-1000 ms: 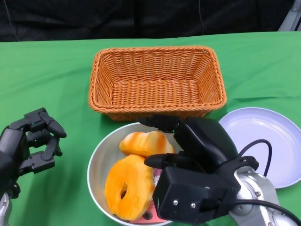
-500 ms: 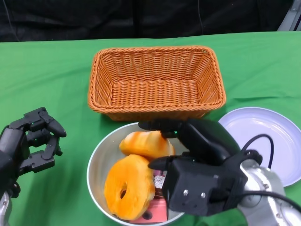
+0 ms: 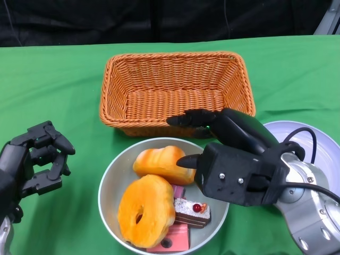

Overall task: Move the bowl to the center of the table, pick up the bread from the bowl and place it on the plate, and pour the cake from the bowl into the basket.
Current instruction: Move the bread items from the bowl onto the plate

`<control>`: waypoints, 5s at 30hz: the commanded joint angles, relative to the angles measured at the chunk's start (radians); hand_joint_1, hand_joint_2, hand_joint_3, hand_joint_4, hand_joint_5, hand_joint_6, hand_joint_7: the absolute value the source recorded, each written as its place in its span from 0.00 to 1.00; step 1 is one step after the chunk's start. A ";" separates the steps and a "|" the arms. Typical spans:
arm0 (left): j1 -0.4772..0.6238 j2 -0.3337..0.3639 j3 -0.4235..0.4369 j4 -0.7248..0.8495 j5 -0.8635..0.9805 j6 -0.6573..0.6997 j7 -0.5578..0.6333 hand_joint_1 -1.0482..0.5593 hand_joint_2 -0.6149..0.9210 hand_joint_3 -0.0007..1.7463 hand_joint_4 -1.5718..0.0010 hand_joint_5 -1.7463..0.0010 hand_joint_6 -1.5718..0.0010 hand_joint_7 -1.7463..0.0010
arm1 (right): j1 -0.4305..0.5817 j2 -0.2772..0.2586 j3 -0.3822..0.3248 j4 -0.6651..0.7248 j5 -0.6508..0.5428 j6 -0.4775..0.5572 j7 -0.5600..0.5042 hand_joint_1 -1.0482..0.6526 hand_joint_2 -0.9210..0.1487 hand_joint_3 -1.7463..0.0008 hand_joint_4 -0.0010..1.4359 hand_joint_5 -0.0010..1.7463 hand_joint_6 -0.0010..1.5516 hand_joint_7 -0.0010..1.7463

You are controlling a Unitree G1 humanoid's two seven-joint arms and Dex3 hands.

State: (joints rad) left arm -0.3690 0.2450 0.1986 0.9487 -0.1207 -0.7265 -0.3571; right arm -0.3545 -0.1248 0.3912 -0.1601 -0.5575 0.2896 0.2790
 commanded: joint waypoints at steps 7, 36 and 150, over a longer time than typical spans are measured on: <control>-0.009 0.019 0.003 0.009 0.006 -0.006 0.013 0.64 0.81 0.60 0.54 0.00 0.55 0.16 | -0.013 -0.008 0.006 0.036 0.013 -0.011 0.007 0.16 0.00 0.92 0.44 0.05 0.35 0.00; 0.006 0.010 -0.006 -0.007 0.018 -0.010 0.029 0.63 0.81 0.60 0.54 0.00 0.54 0.17 | -0.035 -0.009 0.038 0.140 0.018 -0.074 0.024 0.15 0.00 0.91 0.44 0.02 0.35 0.00; 0.008 0.001 -0.046 -0.011 0.046 -0.022 0.055 0.63 0.82 0.58 0.55 0.00 0.55 0.16 | 0.007 0.039 0.042 0.319 -0.105 -0.455 -0.521 0.56 0.00 0.99 0.50 0.88 0.74 0.07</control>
State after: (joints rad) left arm -0.3483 0.2307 0.1463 0.9329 -0.0737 -0.7473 -0.3087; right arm -0.3536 -0.0845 0.4530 0.1796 -0.6788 -0.1603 -0.2440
